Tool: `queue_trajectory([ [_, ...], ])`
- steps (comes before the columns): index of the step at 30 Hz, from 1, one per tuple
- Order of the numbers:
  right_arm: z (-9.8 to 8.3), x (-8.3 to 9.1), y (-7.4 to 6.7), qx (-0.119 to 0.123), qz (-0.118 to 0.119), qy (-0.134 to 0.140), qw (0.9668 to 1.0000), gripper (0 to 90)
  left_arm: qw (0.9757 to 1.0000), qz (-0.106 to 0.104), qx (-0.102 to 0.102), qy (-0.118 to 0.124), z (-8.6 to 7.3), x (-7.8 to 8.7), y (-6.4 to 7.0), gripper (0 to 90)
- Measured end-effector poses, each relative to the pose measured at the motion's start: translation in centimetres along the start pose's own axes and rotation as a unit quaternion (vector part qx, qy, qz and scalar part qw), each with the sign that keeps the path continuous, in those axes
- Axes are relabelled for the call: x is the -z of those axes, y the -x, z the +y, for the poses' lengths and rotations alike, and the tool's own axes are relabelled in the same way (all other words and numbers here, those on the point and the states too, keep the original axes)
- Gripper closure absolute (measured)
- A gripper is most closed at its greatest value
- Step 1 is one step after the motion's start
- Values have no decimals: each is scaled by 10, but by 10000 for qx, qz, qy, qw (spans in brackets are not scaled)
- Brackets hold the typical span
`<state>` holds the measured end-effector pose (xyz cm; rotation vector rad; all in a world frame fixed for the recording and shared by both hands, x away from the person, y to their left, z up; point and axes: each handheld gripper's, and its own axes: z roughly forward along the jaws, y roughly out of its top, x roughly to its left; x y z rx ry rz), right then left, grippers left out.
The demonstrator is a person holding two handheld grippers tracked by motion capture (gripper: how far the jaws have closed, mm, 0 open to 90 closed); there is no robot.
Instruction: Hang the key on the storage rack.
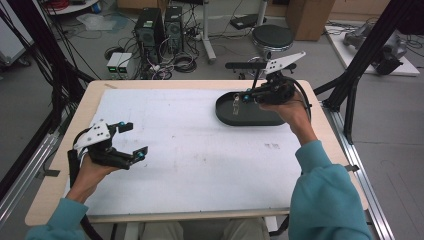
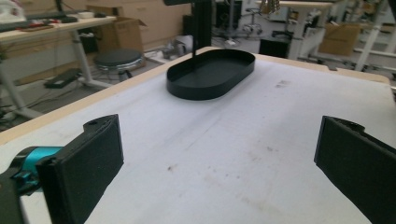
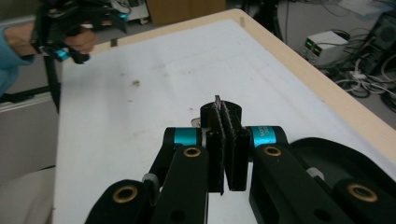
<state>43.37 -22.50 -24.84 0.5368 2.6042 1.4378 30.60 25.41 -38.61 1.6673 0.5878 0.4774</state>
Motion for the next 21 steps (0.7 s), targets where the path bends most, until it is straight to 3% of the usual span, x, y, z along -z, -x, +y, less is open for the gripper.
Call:
queue_trajectory([
  [4,6,2,10,-12,-153,-28,9999,891,9998,194,-25,1,-19,12,4,17],
  [8,13,3,20,-8,-252,-235,9994,892,9993,368,-19,81,-37,20,6,17],
  [13,19,7,29,-15,-413,-307,9987,891,9971,644,161,375,-58,31,8,17],
  [15,19,8,32,-40,-467,-328,9984,891,9957,784,145,462,-63,34,8,17],
  [18,22,11,40,-24,-584,-358,9976,891,9945,843,231,579,-69,37,7,17],
  [21,23,15,47,-101,-693,-350,9969,891,9944,883,238,521,-75,37,7,17],
])
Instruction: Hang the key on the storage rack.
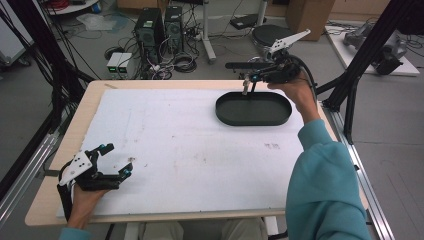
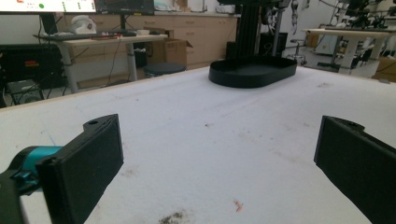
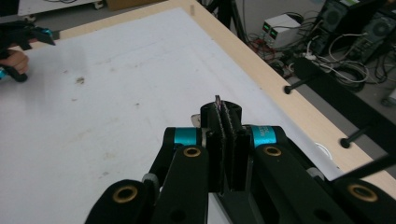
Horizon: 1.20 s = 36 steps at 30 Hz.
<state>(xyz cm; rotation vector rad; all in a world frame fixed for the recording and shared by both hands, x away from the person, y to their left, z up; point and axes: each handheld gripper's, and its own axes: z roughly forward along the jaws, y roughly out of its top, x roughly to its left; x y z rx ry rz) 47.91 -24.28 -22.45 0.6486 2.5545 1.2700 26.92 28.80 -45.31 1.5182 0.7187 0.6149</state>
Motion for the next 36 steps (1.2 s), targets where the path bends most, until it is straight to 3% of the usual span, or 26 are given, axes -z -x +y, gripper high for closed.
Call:
queue_trajectory([
  [8,-3,-1,17,-146,-238,-129,9995,891,10000,39,70,47,-4,1,-2,17],
  [13,-6,-7,24,-256,-440,-265,9984,891,9998,111,-106,87,-5,2,2,17],
  [17,-8,-14,29,-347,-618,-326,9970,890,9997,144,-91,172,-6,4,2,17],
  [23,-15,-24,36,-544,-804,-355,9946,890,9996,159,-110,182,-6,4,2,17],
  [36,-23,-37,48,-730,-1039,-278,9915,890,9997,166,-138,84,-5,2,3,17],
])
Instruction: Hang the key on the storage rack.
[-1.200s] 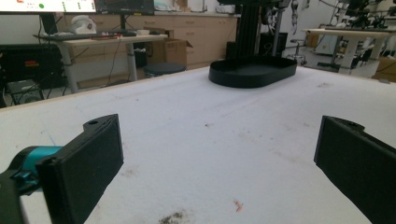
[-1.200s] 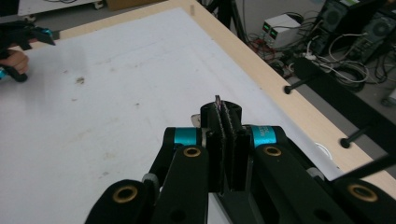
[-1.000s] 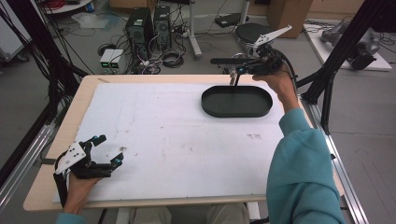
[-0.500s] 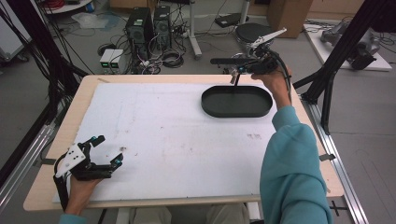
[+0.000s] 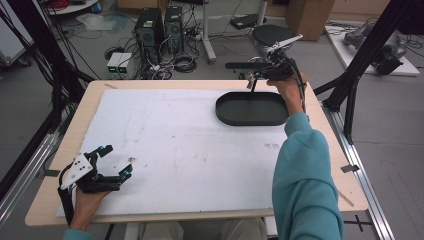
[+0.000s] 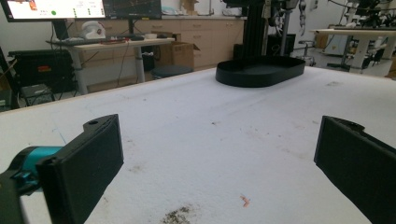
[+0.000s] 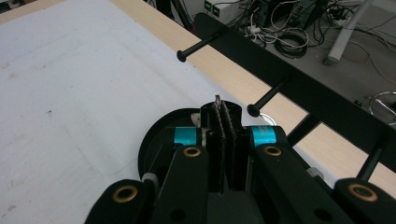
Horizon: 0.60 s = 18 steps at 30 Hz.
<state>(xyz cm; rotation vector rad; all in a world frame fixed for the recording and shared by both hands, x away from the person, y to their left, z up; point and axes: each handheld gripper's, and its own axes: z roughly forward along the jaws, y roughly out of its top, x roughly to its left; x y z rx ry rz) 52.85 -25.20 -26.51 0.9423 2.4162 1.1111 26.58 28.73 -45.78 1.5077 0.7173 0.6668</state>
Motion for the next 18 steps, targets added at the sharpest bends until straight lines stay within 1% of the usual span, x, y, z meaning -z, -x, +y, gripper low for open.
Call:
queue_trajectory([
  [3,0,-1,1,10,-38,-5,10000,890,10000,-9,2,4,0,0,0,17],
  [6,-1,-2,2,-34,-6,11,10000,889,10000,-5,-10,0,0,0,0,17],
  [7,-1,-3,4,-5,-33,36,10000,890,10000,-5,-10,2,0,0,0,17],
  [8,-2,-4,4,-48,-7,22,10000,890,10000,-3,-15,2,0,0,0,17],
  [10,-3,-4,4,-96,-34,26,9999,890,10000,-12,-11,3,0,0,0,17],
  [11,-3,-5,6,-56,-48,73,9999,889,10000,-19,-16,6,0,0,0,17],
  [13,-4,-6,6,-116,-57,36,9999,889,10000,-26,-16,7,0,1,0,17],
  [18,-5,-6,8,-119,-119,74,9998,889,10000,-27,-17,9,0,1,0,17],
])
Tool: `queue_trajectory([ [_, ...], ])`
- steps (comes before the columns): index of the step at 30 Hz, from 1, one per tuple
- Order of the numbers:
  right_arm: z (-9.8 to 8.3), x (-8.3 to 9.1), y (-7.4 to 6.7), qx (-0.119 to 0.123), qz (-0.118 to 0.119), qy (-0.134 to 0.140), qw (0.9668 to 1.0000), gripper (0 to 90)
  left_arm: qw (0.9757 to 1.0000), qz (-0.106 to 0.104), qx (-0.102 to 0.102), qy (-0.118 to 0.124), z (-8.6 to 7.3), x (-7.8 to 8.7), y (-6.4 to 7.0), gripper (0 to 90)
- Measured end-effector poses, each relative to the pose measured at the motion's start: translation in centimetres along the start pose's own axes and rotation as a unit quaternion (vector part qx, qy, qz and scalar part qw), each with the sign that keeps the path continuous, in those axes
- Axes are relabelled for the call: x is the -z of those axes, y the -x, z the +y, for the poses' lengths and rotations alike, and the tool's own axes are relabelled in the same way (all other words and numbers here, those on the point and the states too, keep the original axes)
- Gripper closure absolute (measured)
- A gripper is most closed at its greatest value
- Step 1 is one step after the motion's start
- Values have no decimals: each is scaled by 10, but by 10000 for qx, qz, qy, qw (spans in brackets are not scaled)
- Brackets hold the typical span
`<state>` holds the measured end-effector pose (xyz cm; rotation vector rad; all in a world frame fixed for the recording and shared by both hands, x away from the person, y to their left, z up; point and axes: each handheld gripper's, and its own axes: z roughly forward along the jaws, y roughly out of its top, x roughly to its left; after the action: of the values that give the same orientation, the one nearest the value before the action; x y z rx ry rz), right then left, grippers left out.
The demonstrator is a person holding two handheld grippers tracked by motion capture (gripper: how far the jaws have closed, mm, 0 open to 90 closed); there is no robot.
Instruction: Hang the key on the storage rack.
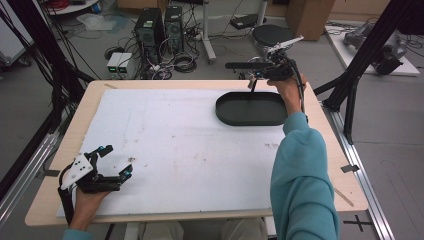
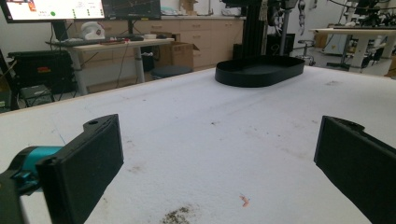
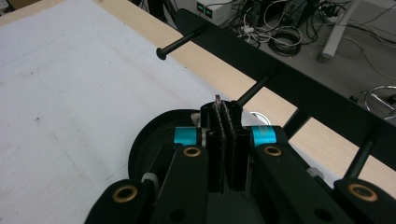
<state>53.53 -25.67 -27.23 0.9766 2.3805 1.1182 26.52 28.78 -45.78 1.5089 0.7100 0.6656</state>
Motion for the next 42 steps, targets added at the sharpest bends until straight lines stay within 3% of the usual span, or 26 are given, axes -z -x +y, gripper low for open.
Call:
queue_trajectory([
  [21,-2,-5,4,-99,-55,0,9999,888,10000,2,-2,19,0,0,0,17],
  [42,-3,-6,7,-6,-173,64,9998,883,10000,12,-10,31,0,0,0,17],
])
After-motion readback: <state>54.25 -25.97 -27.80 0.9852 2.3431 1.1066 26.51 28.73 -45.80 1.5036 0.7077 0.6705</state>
